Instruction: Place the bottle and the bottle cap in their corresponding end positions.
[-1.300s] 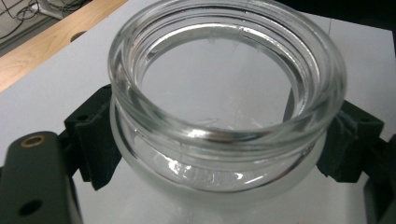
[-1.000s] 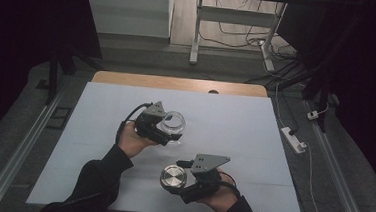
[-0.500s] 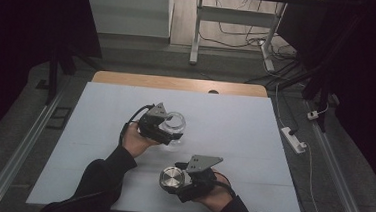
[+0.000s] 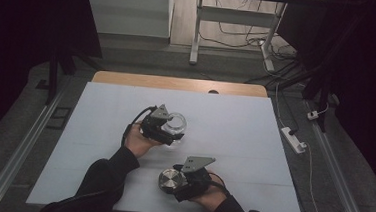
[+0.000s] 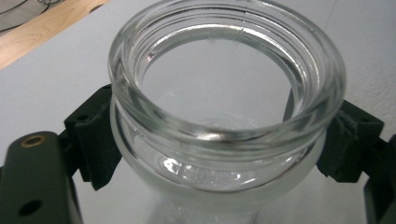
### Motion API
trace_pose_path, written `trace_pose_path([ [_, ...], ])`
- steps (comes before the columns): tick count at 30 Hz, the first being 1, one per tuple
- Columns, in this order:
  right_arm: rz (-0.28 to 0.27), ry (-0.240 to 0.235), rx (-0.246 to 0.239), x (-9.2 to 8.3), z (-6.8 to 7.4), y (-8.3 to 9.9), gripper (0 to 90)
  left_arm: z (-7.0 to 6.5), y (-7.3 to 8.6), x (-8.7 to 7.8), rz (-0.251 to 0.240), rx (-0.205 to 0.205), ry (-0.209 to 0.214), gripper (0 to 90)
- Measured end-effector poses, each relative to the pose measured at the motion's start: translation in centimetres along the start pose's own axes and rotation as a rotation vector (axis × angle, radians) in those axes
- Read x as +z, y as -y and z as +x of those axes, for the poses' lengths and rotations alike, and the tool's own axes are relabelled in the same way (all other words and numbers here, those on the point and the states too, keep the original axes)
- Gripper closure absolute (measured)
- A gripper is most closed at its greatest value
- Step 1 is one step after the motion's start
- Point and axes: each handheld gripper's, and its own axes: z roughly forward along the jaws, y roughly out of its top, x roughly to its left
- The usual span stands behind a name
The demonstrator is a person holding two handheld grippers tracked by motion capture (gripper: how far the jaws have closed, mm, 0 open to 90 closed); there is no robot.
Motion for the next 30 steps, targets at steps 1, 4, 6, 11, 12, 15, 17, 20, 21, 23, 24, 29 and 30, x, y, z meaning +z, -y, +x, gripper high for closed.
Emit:
trace_pose_path([
  [1,0.003,0.002,0.002,0.1,-0.1,0.1,19.6,0.0,0.1,0.0,0.0,-0.002,-0.003,15.8],
  [4,0.018,0.0,0.012,0.4,-0.3,0.4,19.6,0.1,0.2,0.1,0.0,-0.005,-0.009,15.8],
  [6,0.03,0.0,0.009,0.6,-0.4,0.5,19.7,0.1,0.3,0.2,0.001,-0.005,-0.014,15.8],
  [11,0.043,0.015,0.011,1.0,-0.6,0.8,19.6,0.1,0.5,0.6,0.01,0.0,-0.016,15.8],
  [12,0.04,0.019,0.011,1.0,-0.7,0.8,19.6,0.1,0.6,0.6,0.013,0.005,-0.018,15.8],
  [15,0.037,0.033,0.014,1.2,-0.8,0.7,19.6,0.0,0.7,0.9,0.022,0.011,-0.02,15.8],
  [17,0.035,0.038,0.014,1.3,-0.9,0.7,19.6,-0.1,0.7,1.0,0.027,0.015,-0.022,15.7],
  [20,0.037,0.047,0.004,1.4,-0.9,0.7,19.6,-0.1,0.9,1.3,0.044,0.022,-0.026,15.7],
  [21,0.04,0.049,0.001,1.4,-0.8,0.7,19.6,-0.1,1.0,1.3,0.038,0.02,-0.024,15.7],
  [23,0.044,0.051,-0.005,1.4,-0.7,0.7,19.5,0.0,1.1,1.3,0.04,0.013,-0.017,15.7],
  [24,0.045,0.051,-0.005,1.4,-0.7,0.7,19.6,0.1,1.1,1.3,0.039,0.012,-0.016,15.7],
  [29,0.04,0.049,0.015,1.3,-1.0,0.7,19.5,0.5,1.3,1.3,0.04,-0.006,0.011,15.5],
  [30,0.04,0.053,0.018,1.2,-1.0,0.7,19.5,0.6,1.3,1.2,0.043,-0.009,0.016,15.4],
])
